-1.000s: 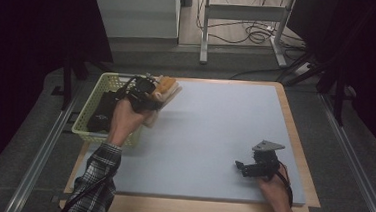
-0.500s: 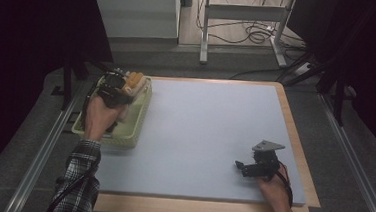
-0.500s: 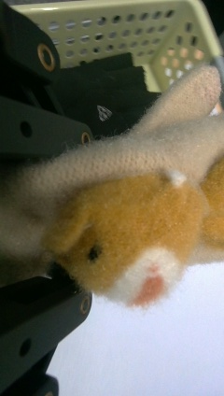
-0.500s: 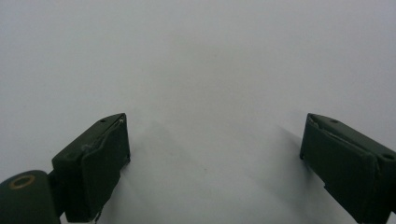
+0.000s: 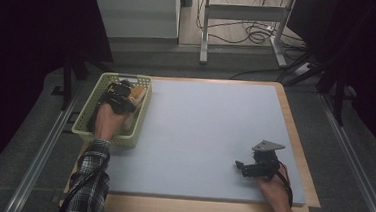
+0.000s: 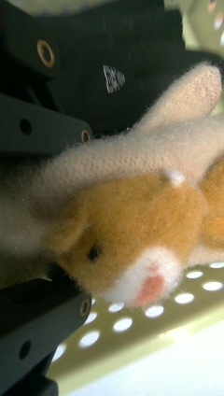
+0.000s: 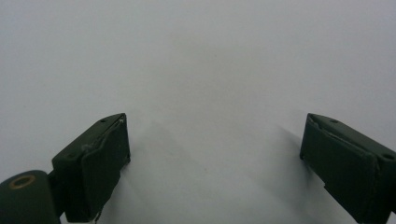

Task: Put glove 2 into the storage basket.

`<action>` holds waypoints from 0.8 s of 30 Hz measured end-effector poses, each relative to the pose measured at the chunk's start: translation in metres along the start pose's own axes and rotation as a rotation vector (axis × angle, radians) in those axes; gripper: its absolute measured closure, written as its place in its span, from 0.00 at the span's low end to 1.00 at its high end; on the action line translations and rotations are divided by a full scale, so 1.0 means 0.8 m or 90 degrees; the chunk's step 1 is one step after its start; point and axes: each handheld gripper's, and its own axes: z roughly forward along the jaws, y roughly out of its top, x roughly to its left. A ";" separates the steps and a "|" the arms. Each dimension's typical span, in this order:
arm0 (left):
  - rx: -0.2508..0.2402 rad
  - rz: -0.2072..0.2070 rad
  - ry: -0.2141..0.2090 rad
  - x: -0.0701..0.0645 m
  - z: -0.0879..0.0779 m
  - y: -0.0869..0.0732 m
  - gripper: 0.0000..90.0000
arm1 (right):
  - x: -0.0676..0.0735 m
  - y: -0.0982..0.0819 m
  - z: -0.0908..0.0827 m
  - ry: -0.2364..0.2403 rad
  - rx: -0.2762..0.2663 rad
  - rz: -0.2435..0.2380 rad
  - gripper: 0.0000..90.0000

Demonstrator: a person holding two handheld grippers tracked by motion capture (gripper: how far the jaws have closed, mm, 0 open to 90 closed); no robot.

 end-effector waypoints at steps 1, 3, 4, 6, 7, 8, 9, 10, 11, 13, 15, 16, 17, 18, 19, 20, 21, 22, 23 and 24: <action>0.005 0.003 -0.001 -0.002 0.006 0.001 0.67 | 0.000 0.000 0.000 0.000 0.000 0.000 0.09; 0.014 0.001 -0.006 -0.003 0.017 0.002 0.67 | 0.000 0.000 0.000 0.000 0.000 0.000 0.09; 0.016 0.001 -0.010 -0.003 0.021 0.003 0.66 | 0.000 0.000 0.000 0.000 0.000 0.000 0.09; 0.023 0.004 -0.027 -0.003 0.031 0.003 0.64 | 0.000 0.000 0.000 0.000 0.000 0.000 0.09; 0.030 -0.001 -0.033 -0.001 0.037 0.002 0.61 | 0.000 0.000 0.000 0.000 0.000 0.000 0.09; 0.029 -0.009 -0.032 0.001 0.038 0.001 0.59 | 0.000 0.000 0.000 0.000 0.000 0.000 0.09; 0.027 -0.018 -0.021 0.005 0.037 0.000 0.53 | 0.000 0.000 0.000 0.000 0.000 0.000 0.09; 0.026 -0.021 -0.023 0.007 0.036 -0.002 0.44 | 0.000 0.000 0.000 0.000 0.000 0.000 0.09; 0.019 -0.026 -0.034 0.009 0.033 -0.003 0.38 | 0.000 0.000 0.000 0.000 0.000 0.000 0.09; -0.004 -0.022 -0.049 0.012 0.018 -0.004 0.29 | 0.000 0.000 0.000 0.000 0.000 0.000 0.09; -0.026 -0.016 -0.053 0.012 0.003 -0.003 0.25 | 0.000 0.000 0.000 -0.001 0.000 0.000 0.09; -0.035 -0.011 -0.054 0.012 -0.006 -0.002 0.24 | 0.000 0.000 0.000 0.000 0.000 0.000 0.09; -0.049 -0.008 -0.051 0.012 -0.017 -0.001 0.24 | 0.000 0.000 0.000 0.000 0.000 0.000 0.09; -0.059 -0.010 -0.047 0.014 -0.024 -0.001 0.24 | 0.000 0.000 0.000 -0.001 0.000 0.000 0.09; -0.067 -0.013 -0.041 0.017 -0.031 -0.001 0.27 | 0.000 0.000 0.000 -0.001 0.000 0.000 0.09; -0.071 -0.016 -0.032 0.019 -0.035 -0.001 0.33 | 0.000 0.000 0.000 0.000 0.000 0.000 0.09; -0.073 -0.020 -0.011 0.022 -0.039 -0.003 0.38 | 0.000 0.000 0.000 0.000 0.000 0.000 0.09; -0.072 -0.022 0.003 0.025 -0.040 -0.004 0.44 | 0.000 0.000 0.000 0.000 0.000 0.000 0.09; -0.071 -0.030 0.020 0.029 -0.040 -0.006 0.50 | 0.000 0.000 0.000 0.000 0.000 0.000 0.09; -0.066 -0.037 0.033 0.033 -0.038 -0.008 0.56 | 0.000 0.000 0.000 -0.001 0.000 0.000 0.09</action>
